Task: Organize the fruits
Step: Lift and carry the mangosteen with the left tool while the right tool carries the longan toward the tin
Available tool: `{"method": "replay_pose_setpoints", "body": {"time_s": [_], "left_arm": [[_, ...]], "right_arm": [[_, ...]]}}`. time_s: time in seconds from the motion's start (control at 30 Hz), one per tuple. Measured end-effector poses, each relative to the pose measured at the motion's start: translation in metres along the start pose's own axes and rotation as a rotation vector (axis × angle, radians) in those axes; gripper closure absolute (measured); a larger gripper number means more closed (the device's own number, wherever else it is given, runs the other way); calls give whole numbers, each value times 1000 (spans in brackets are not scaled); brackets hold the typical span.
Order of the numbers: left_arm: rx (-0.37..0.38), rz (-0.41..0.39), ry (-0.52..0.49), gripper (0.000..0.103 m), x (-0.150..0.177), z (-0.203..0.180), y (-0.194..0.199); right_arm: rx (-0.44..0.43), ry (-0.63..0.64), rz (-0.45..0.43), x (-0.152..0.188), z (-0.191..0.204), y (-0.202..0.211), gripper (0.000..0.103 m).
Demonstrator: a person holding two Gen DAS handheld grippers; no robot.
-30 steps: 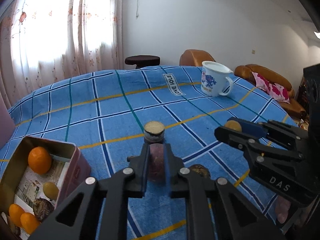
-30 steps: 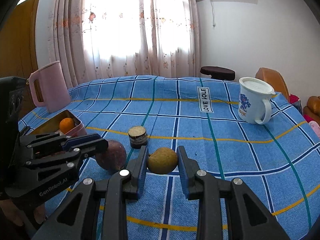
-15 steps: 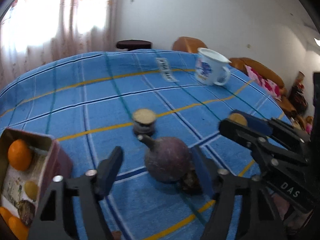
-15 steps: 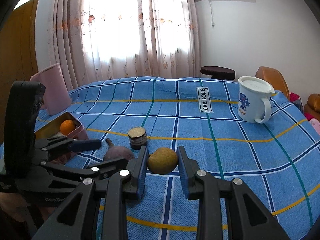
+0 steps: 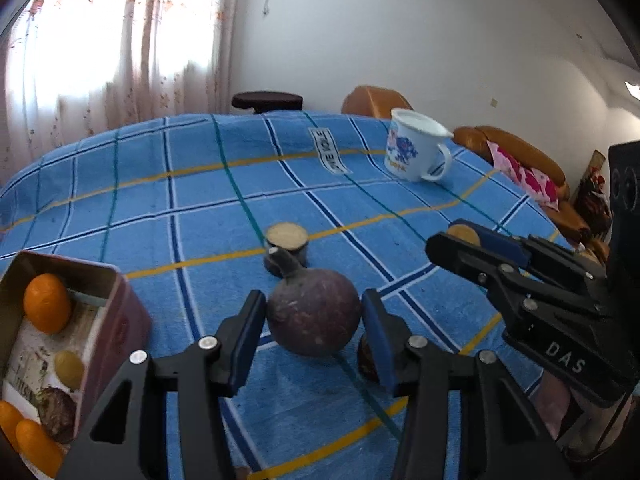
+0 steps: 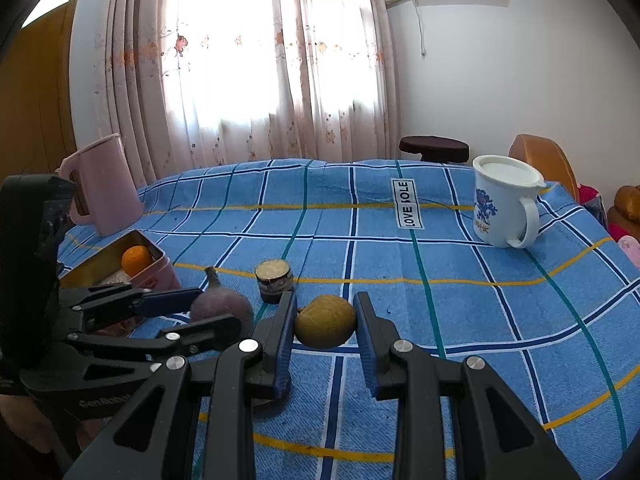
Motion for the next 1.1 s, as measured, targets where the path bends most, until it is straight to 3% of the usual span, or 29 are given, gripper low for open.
{"method": "replay_pose_setpoints", "body": {"time_s": [0.43, 0.83, 1.1], "left_arm": [[-66, -119, -57, 52, 3, -6, 30], [-124, -180, -99, 52, 9, -8, 52], [-134, -200, -92, 52, 12, -1, 67]], "right_arm": [[-11, 20, -96, -4, 3, 20, 72], [-9, 48, -172, -6, 10, 35, 72], [-51, 64, -171, -3, 27, 39, 72]]}}
Point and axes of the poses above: each gripper's, at about its wrist camera, not at the fingertips, and y roughly against the way its jaws point, z to its left, x to its underside, the point moved 5 cm from there along -y, roughly the way its jaws point, and after that the axes turned 10 degrees about x, right-handed, at the moved point
